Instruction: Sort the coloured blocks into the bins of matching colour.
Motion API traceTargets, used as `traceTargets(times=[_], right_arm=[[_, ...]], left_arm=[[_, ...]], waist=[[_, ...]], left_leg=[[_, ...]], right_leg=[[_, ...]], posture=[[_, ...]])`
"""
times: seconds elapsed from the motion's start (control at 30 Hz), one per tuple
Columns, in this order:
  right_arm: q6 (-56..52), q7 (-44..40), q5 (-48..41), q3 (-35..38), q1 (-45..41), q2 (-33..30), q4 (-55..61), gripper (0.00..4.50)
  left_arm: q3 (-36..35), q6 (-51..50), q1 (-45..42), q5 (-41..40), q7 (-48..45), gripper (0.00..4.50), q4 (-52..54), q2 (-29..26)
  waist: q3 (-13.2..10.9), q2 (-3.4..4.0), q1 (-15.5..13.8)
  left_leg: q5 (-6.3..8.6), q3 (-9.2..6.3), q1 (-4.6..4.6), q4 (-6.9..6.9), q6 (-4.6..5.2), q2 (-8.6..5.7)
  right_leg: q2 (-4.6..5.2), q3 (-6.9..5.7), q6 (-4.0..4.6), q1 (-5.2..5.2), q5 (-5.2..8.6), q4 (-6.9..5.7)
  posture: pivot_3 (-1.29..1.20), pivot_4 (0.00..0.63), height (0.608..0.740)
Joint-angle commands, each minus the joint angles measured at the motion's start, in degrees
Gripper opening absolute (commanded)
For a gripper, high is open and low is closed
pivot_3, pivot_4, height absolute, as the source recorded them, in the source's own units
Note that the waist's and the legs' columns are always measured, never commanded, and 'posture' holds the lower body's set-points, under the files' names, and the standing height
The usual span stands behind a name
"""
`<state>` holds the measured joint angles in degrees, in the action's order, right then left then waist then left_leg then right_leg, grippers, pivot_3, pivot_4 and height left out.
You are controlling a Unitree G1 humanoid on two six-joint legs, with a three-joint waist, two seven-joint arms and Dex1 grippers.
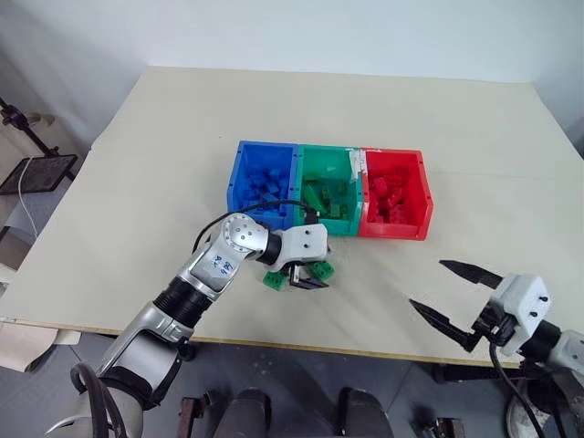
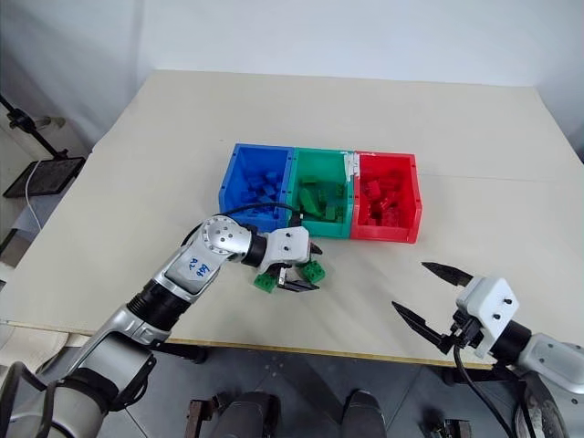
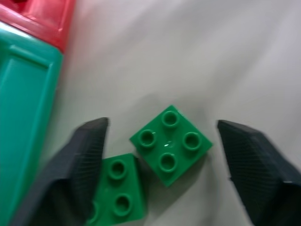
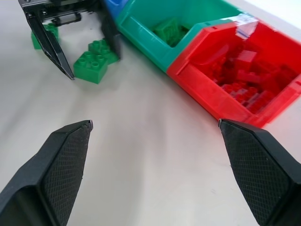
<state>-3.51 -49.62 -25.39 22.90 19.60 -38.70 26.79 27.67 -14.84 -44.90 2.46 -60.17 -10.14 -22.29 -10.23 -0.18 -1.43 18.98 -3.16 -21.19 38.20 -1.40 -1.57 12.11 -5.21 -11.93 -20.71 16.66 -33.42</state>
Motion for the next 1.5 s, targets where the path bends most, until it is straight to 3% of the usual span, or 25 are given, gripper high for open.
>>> traceTargets(times=[0.03,0.13,0.63,0.9,1.03,1.2,1.4,1.5], right_arm=[[2.09,-0.33,-0.12,1.16,0.55,0.55,0.42,4.50],[2.86,-0.49,0.04,0.80,0.44,0.63,-0.08,4.50],[2.19,0.72,0.46,-0.69,-0.70,0.76,0.65,4.50],[1.02,7.04,-1.38,2.43,-0.59,4.50,3.81,4.50],[0.86,9.61,-1.60,3.42,-0.46,6.40,4.92,4.50],[-0.05,10.20,-2.05,2.98,-1.61,5.61,6.14,4.50],[-1.80,10.00,-2.29,2.19,-4.06,4.76,6.82,4.50],[-3.21,8.29,-2.41,-0.28,-8.06,2.93,5.44,4.50]], left_arm=[[0.25,-0.11,-1.00,0.39,-1.63,2.31,0.13,0.26],[-0.25,-0.31,-1.26,0.48,-2.10,1.49,-0.02,0.13],[-5.50,1.99,-2.40,-2.12,-1.27,1.47,-2.50,2.10],[-20.75,1.75,-5.03,-10.28,11.59,1.47,-4.60,8.50],[-23.11,-0.84,-9.41,-9.39,18.36,1.47,-11.16,11.27],[-22.31,-4.34,-13.71,-9.33,17.91,1.47,-16.68,12.40],[-21.99,-2.61,-13.99,-8.58,16.75,3.30,-17.82,10.42],[-24.78,0.52,-10.30,-9.30,15.08,4.22,-14.65,4.46]], waist=[[0.00,0.00,-0.02],[0.00,0.00,-0.02],[0.00,0.00,-0.01],[0.00,0.00,-0.03],[0.00,0.00,-0.17],[0.00,-0.01,-0.01],[0.00,0.00,0.07],[0.01,0.02,0.93]], left_leg=[[0.00,0.00,0.00,0.00,0.00,0.00],[0.00,0.00,-0.01,0.00,0.00,0.00],[0.00,0.00,-0.01,0.01,0.00,0.00],[0.00,-0.03,-0.02,0.03,0.00,0.00],[0.00,-0.03,-0.01,0.05,0.00,-0.01],[0.00,-0.02,-0.01,0.00,0.00,-0.02],[0.00,0.00,-0.01,-0.02,0.00,0.00],[0.00,0.02,-0.02,-0.03,0.00,-0.01]], right_leg=[[0.00,0.00,0.00,0.00,0.00,0.00],[0.00,0.00,0.00,0.00,0.00,0.00],[0.00,0.00,0.00,0.00,0.00,0.00],[0.00,-0.01,0.00,0.00,0.00,-0.02],[0.00,-0.01,-0.01,0.03,-0.01,0.00],[0.00,-0.01,-0.01,-0.01,-0.01,-0.02],[0.00,0.00,-0.01,-0.04,-0.01,-0.03],[0.00,0.02,-0.01,-0.09,-0.01,-0.03]], posture=[[0.00,0.150,0.740],[0.00,0.150,0.740],[0.00,0.150,0.740],[0.00,0.150,0.740],[0.00,0.150,0.740],[0.00,0.150,0.740],[0.00,0.150,0.740],[0.00,0.150,0.740]])
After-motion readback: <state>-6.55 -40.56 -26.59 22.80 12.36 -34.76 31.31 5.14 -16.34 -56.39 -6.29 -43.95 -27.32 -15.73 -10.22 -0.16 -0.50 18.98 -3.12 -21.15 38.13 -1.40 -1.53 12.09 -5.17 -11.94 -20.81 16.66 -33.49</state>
